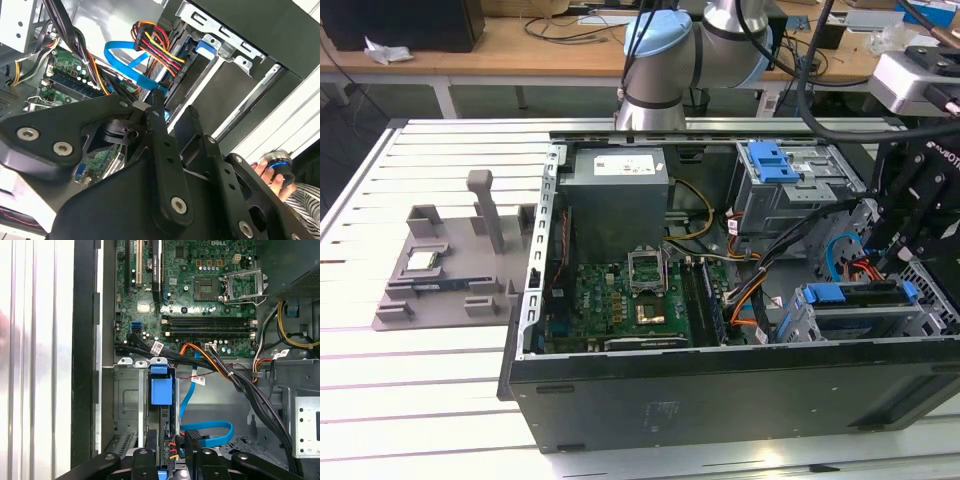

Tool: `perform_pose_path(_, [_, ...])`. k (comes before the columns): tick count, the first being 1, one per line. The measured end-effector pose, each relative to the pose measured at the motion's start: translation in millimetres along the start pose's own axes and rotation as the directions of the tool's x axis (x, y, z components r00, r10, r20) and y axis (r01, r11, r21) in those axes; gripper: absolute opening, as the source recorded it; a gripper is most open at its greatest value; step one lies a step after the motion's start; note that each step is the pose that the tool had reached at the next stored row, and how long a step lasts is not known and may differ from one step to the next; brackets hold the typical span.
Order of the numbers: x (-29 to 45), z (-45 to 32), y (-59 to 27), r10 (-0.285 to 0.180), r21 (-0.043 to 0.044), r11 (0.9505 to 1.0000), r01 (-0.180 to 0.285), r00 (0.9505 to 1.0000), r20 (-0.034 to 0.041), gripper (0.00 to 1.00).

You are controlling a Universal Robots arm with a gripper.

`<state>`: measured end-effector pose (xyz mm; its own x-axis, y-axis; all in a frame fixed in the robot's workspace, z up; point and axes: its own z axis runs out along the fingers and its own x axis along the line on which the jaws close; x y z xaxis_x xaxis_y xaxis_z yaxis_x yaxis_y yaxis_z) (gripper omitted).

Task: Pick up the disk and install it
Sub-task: 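Insert the second disk wire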

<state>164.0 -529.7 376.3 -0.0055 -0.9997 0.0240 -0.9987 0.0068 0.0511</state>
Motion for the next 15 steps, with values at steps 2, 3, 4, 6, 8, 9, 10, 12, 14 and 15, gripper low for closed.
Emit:
perform_pose_path(2, [0.0, 0.1, 0.0, 0.0, 0.0, 1.0, 0.0, 1.0, 0.0001, 0.36])
perform_pose_path(3, [-0.4, 0.3, 0.0, 0.0, -0.0001, 1.0, 0.0, 1.0, 0.0006, 0.36])
perform_pose_path(4, [-0.9, 0.3, 0.0, 0.0, -0.0001, 1.0, 0.0, 1.0, 0.0004, 0.36])
perform_pose_path(6, [-2.7, 0.0, -2.3, -0.001, 0.0, 1.0, 0.001, 1.0, -0.001, 0.36])
perform_pose_path(8, [-5.5, 0.0, -6.3, -0.003, -0.0003, 1.0, 0.003, 1.0, -0.0016, 0.36])
perform_pose_path(9, [-5.6, 0.3, -6.3, -0.003, -0.0003, 1.0, 0.003, 1.0, -0.0015, 0.36])
perform_pose_path(10, [-5.6, 1.1, -6.3, -0.003, -0.0004, 1.0, 0.003, 1.0, -0.0015, 0.36])
perform_pose_path(12, [-5.7, 3.7, -6.5, -0.004, -0.0008, 1.0, 0.004, 1.0, -0.0017, 0.36])
perform_pose_path(14, [-5.7, 3.9, -6.6, -0.004, -0.0008, 1.0, 0.004, 1.0, -0.0019, 0.36])
perform_pose_path(15, [-5.7, 3.9, -6.5, -0.004, -0.0008, 1.0, 0.004, 1.0, -0.0018, 0.36])
